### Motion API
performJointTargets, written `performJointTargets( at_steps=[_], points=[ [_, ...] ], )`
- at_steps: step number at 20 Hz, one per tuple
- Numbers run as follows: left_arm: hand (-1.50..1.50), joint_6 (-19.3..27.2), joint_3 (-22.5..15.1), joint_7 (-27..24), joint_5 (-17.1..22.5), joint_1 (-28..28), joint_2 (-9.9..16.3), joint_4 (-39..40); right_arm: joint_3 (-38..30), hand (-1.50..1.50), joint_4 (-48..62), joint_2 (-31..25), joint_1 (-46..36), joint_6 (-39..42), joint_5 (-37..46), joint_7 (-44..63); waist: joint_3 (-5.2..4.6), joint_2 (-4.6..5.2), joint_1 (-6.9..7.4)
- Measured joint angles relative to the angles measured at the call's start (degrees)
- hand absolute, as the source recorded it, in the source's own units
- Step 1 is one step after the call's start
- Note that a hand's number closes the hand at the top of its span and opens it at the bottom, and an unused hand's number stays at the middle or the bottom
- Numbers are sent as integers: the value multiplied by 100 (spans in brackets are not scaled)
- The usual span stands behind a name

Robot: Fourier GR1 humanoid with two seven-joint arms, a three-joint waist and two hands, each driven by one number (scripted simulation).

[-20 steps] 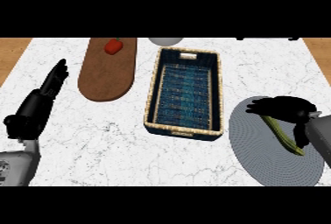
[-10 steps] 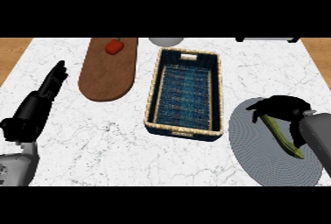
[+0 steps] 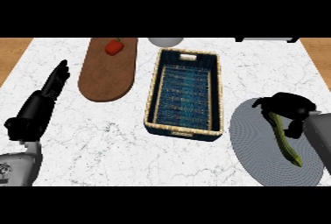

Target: Pick the squash from the placemat and place it in the basket

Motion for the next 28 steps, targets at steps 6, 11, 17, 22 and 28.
performJointTargets(
  at_steps=[6,11,17,22,28],
  points=[
    [0,5,60,33,6,-14,18,27,-1229,150,399,-275,-166,-123,-512,1742,47,52,-83],
    [0,-59,54,61,16,91,12,-81,-1786,150,244,-393,-243,-592,-722,2547,58,57,-58],
    [0,-58,106,92,-3,35,29,-18,-2674,150,-384,-355,-713,-827,-1587,2747,59,20,-124],
    [0,-45,141,100,-2,63,18,9,-3427,150,-985,-86,-1255,-363,-2737,2672,55,-21,-179],
    [0,-17,125,66,-75,79,-15,2,-3700,150,-2110,-9,-1987,602,-3612,3404,52,-21,-175]
  ],
)
